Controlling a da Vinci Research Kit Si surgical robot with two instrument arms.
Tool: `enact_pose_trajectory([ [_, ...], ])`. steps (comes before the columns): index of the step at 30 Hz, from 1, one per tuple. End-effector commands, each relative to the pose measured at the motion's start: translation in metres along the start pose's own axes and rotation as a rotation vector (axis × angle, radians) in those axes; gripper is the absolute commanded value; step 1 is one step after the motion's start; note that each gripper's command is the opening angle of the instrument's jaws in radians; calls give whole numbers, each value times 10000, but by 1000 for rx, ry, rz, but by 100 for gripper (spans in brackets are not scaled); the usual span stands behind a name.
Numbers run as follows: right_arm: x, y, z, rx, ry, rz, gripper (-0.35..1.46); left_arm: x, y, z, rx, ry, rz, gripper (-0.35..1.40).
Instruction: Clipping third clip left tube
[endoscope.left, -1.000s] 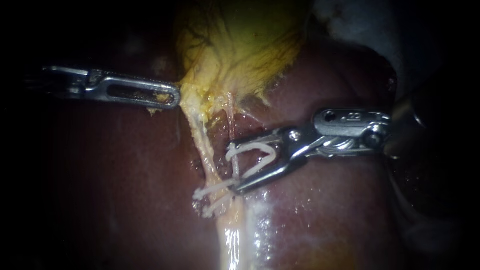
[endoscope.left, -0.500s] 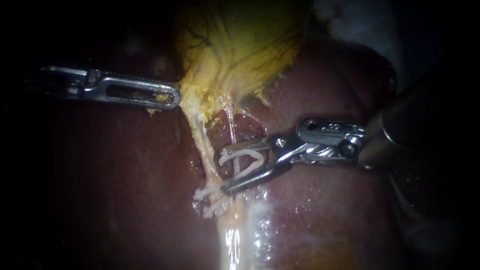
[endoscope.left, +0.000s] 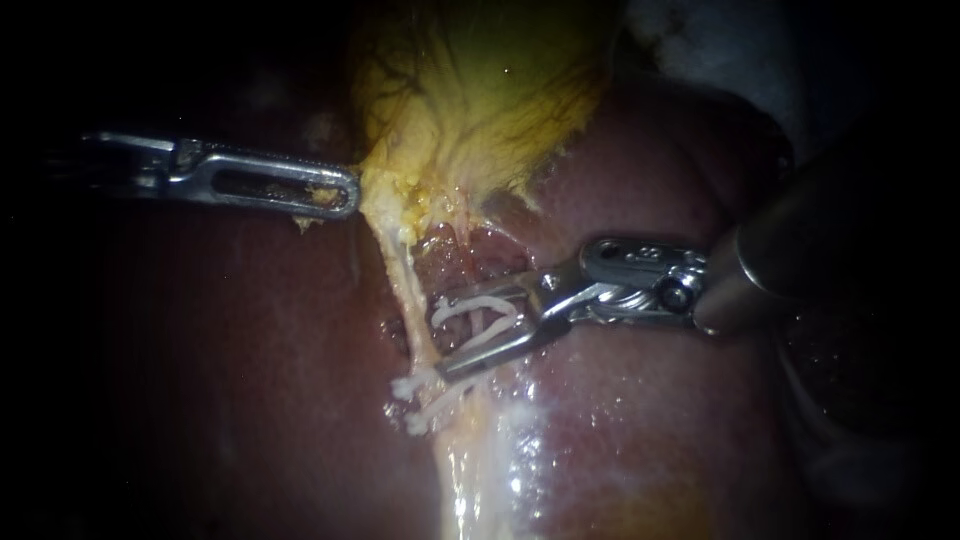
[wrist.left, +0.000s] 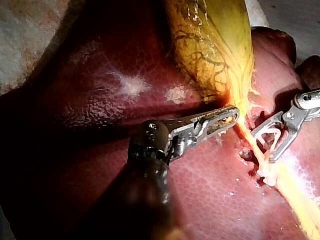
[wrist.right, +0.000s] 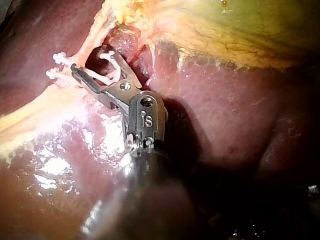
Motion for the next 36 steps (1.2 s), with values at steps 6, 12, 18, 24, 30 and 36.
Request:
enact_pose_trajectory([
  [6,4,-3,12,48,15,5,54,0,0,2,-1,-1,0,-35],
  [12,9,-4,26,115,57,15,54,-1,-1,5,-2,-1,-1,-35],
  [18,12,-9,38,207,146,17,54,-1,-1,6,-3,-1,-1,-35],
  [24,21,-18,48,239,228,27,54,-1,-1,7,-3,-2,-1,-35],
  [30,41,-18,54,211,284,45,53,-2,-1,8,-3,-2,-1,-35],
  [36,65,-11,41,177,312,65,51,-2,-1,8,-3,-2,-1,-35],
])
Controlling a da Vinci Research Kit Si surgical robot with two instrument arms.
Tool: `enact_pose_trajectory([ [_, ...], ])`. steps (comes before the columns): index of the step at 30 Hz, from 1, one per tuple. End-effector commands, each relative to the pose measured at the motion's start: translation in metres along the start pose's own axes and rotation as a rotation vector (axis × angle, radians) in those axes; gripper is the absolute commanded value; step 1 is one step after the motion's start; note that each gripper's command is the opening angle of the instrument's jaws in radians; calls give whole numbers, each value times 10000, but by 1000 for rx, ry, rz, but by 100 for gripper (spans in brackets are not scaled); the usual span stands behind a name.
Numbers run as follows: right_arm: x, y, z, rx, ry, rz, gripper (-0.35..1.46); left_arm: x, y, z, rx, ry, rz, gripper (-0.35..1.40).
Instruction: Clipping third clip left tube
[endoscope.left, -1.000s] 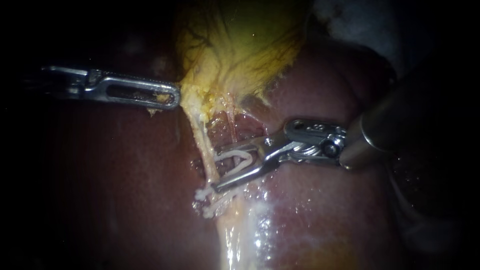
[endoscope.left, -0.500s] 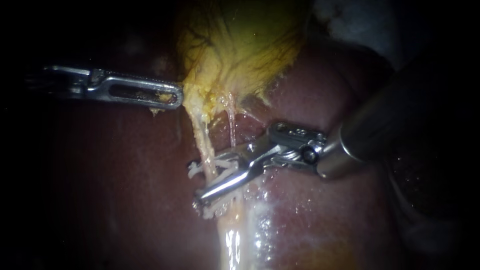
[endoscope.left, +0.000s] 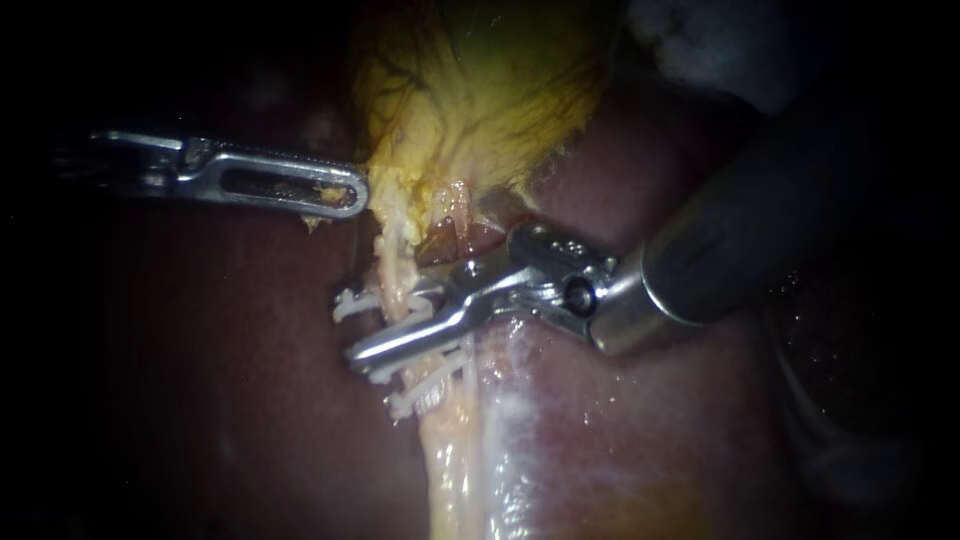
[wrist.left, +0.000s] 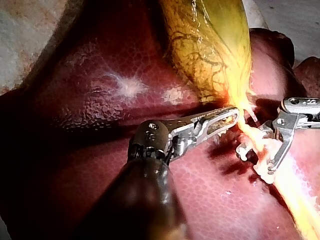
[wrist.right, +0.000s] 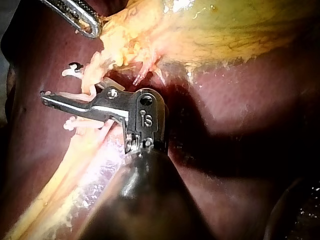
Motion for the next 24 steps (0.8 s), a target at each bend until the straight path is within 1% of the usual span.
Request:
enact_pose_trajectory([
  [1,4,1,-3,-1,1,3,50,0,0,0,0,0,0,-35],
  [3,6,2,-6,-2,2,4,48,0,0,0,0,0,0,-35],
  [6,5,2,-7,-1,2,3,40,0,0,0,0,0,0,-35],
  [9,5,0,-7,0,1,27,25,0,0,0,1,0,0,-35],
  [11,5,-1,-9,1,1,39,4,0,1,0,1,0,0,-35],
  [13,5,-1,-10,1,1,51,-10,0,1,0,1,0,0,-35],
  [16,5,-1,-10,1,1,63,-24,0,2,0,1,0,0,-35],
  [17,4,-2,-10,1,1,63,-33,-1,2,0,1,0,0,-35],
  [24,3,-2,-11,-1,-5,62,-35,-1,2,0,1,0,0,-35],
])
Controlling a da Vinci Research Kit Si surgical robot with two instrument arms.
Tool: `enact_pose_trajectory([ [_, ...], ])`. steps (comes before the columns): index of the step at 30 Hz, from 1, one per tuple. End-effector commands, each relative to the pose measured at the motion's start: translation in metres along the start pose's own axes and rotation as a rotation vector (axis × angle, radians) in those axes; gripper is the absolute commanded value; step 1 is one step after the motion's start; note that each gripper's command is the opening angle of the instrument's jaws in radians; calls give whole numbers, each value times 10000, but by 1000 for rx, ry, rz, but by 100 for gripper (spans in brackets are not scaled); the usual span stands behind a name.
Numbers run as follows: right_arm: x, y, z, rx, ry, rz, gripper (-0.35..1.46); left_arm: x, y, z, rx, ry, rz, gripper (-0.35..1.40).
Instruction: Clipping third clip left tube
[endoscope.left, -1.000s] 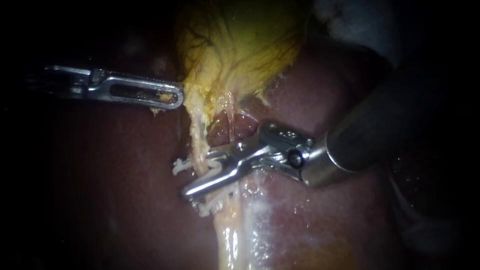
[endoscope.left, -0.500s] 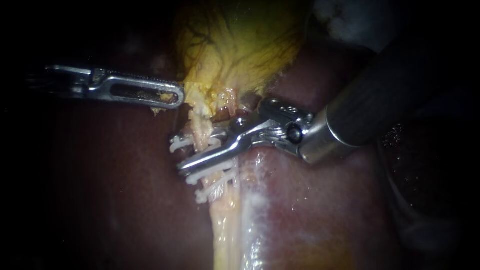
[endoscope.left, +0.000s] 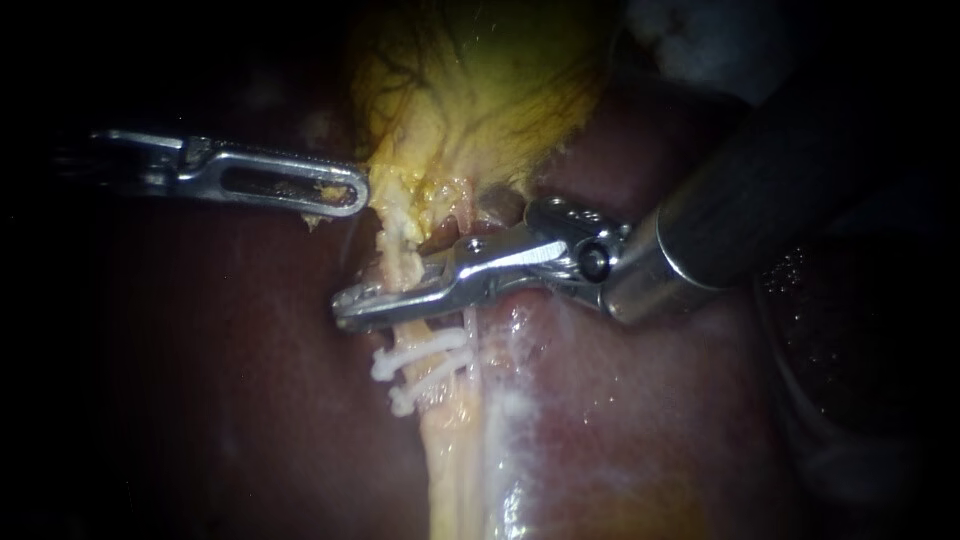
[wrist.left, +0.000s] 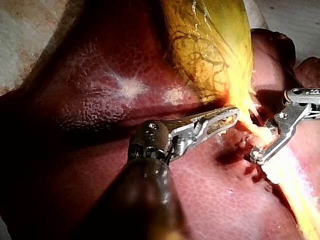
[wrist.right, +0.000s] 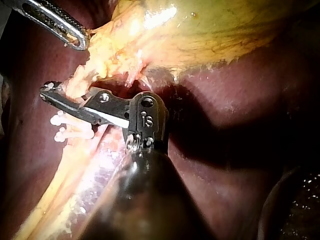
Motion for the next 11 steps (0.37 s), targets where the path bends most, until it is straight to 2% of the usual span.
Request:
enact_pose_trajectory([
  [1,-1,1,-1,-2,-5,-1,-35,0,0,0,1,0,0,-35],
  [11,-3,1,-1,-2,-5,5,-35,-1,2,0,1,0,0,-35],
])
